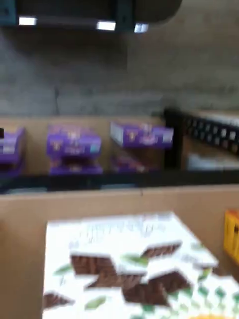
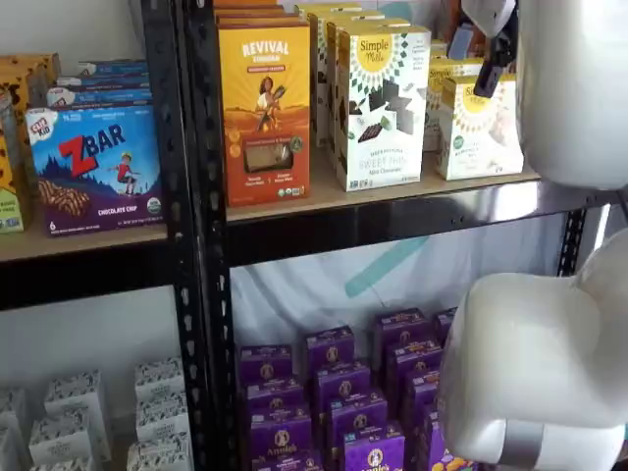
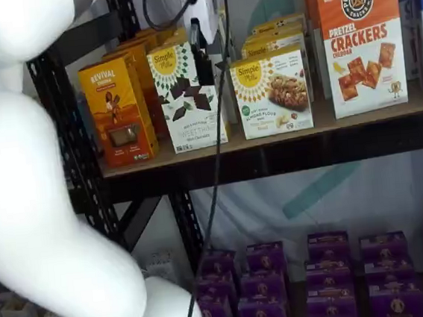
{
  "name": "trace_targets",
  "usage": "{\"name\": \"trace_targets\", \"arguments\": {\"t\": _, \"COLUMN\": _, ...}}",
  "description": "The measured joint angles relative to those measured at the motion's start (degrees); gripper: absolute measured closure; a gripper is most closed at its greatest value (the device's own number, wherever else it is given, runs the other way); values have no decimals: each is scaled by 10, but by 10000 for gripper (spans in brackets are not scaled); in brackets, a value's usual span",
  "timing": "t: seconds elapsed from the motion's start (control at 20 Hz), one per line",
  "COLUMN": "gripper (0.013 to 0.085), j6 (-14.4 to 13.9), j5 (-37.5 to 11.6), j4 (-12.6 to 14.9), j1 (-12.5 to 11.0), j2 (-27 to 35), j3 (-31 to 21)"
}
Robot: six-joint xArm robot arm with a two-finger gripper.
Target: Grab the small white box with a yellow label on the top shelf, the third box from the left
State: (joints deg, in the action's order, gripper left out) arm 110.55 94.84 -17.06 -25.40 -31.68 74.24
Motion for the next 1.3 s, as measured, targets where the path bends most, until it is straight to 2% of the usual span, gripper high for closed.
{"name": "trace_targets", "arguments": {"t": 0.25, "gripper": 130, "j6": 19, "j5": -79, "j4": 19, "j1": 2, "j2": 7, "j3": -25}}
{"name": "trace_targets", "arguments": {"t": 0.45, "gripper": 130, "j6": 34, "j5": -106, "j4": 25, "j1": -5, "j2": 38, "j3": -17}}
{"name": "trace_targets", "arguments": {"t": 0.85, "gripper": 130, "j6": 40, "j5": -110, "j4": 59, "j1": -1, "j2": 102, "j3": 21}}
{"name": "trace_targets", "arguments": {"t": 1.1, "gripper": 130, "j6": 40, "j5": -114, "j4": 61, "j1": 0, "j2": 126, "j3": 32}}
{"name": "trace_targets", "arguments": {"t": 1.3, "gripper": 130, "j6": 33, "j5": -83, "j4": 79, "j1": 6, "j2": 156, "j3": 66}}
